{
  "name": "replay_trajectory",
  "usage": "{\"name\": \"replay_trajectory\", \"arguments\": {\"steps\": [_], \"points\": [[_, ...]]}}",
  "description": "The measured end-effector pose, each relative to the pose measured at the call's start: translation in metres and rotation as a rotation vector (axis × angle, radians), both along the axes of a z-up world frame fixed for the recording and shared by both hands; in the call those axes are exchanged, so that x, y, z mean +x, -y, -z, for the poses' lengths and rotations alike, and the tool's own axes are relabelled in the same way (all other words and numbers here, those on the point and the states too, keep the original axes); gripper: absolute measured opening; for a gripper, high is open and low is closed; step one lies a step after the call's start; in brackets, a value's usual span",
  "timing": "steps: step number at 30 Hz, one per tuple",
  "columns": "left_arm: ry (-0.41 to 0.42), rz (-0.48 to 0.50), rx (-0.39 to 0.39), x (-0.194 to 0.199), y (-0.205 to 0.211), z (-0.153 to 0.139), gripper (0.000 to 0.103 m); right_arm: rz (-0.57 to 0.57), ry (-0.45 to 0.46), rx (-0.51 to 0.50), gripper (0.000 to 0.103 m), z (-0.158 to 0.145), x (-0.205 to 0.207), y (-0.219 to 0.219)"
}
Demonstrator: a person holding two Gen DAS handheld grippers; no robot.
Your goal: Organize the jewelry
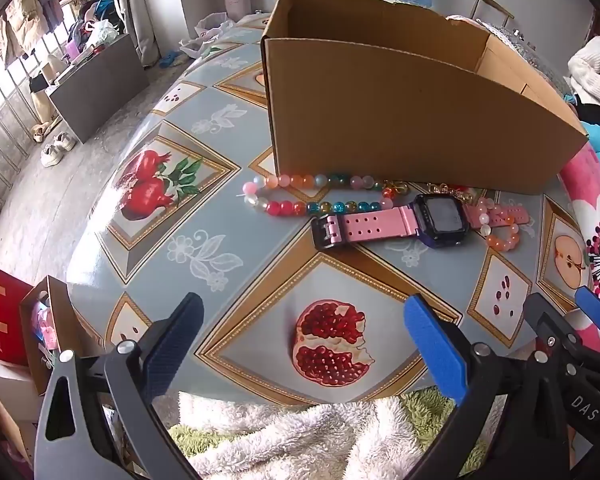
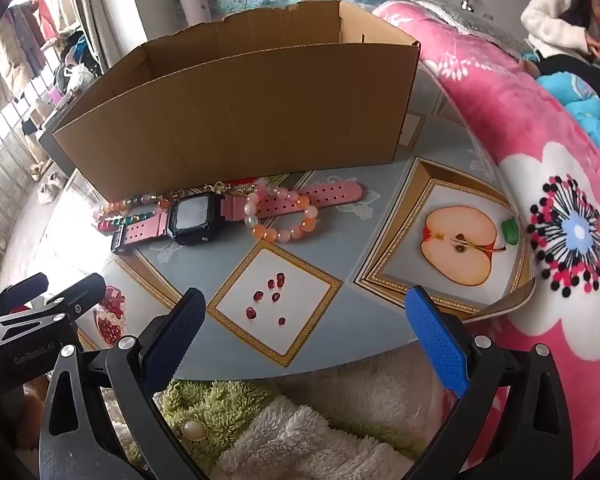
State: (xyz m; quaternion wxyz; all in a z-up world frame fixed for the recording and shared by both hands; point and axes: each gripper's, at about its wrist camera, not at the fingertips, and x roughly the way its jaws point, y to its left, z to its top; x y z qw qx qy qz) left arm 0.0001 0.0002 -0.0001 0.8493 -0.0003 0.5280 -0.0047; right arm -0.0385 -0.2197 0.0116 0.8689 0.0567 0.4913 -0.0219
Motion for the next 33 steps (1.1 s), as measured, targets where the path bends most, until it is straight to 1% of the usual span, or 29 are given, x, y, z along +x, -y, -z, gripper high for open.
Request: {"name": "replay_trajectory", "arguments": {"steps": [33], "points": [[0.0, 0.0, 0.003, -0.0002, 0.0004, -0.0003, 0.099, 0.0, -0.003, -0.014, 0.096, -0.0031, 0.0019, -0.0022]]}}
